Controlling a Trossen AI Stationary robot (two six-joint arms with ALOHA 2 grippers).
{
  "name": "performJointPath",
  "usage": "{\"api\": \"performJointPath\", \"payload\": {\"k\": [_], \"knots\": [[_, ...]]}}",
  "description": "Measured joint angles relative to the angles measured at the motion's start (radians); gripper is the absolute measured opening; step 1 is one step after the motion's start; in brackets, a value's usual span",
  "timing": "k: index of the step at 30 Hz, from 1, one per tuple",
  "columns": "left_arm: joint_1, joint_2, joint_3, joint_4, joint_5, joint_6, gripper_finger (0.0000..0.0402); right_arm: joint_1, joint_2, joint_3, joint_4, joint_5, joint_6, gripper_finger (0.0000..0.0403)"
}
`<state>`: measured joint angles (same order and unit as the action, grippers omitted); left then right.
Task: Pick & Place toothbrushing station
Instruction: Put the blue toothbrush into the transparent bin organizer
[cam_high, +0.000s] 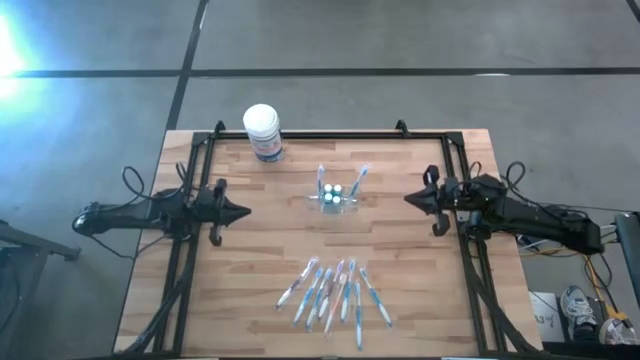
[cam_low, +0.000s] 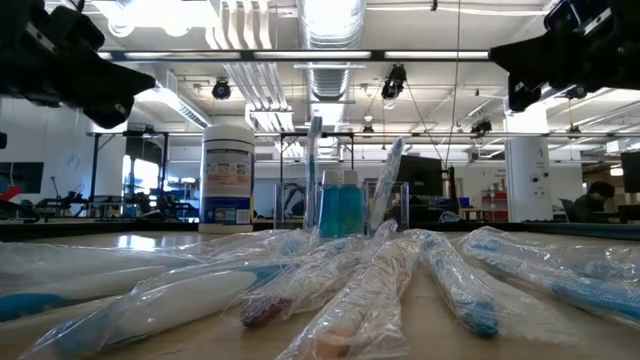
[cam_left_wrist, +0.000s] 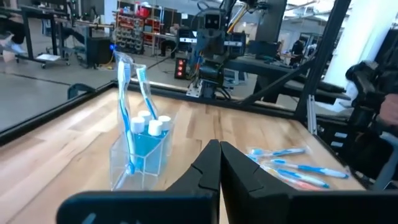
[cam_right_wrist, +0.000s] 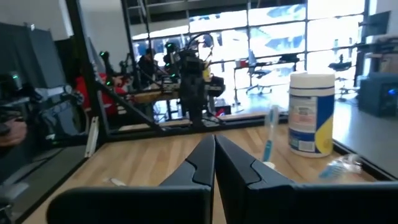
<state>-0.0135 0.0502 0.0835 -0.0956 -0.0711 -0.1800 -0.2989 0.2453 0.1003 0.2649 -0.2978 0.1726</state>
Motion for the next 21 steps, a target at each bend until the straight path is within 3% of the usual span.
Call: {"api": "performJointPath", "payload": {"k": [10, 17, 21], "knots": [[0.0, 0.0, 0.033, -0.12, -0.003, -0.062, 0.0004, 0.0, -0.134, -0.088, -0.002, 0.017, -0.009, 0.0008], [0.0, 0.003, 0.035, -0.124, -0.044, -0.055, 0.0002, 0.0, -0.141, -0.091, -0.041, 0.114, -0.037, 0.0008], [0.0, 0.005, 0.035, -0.124, -0.044, -0.056, 0.0003, 0.0, -0.142, -0.091, -0.071, 0.118, -0.067, 0.0008]]}}
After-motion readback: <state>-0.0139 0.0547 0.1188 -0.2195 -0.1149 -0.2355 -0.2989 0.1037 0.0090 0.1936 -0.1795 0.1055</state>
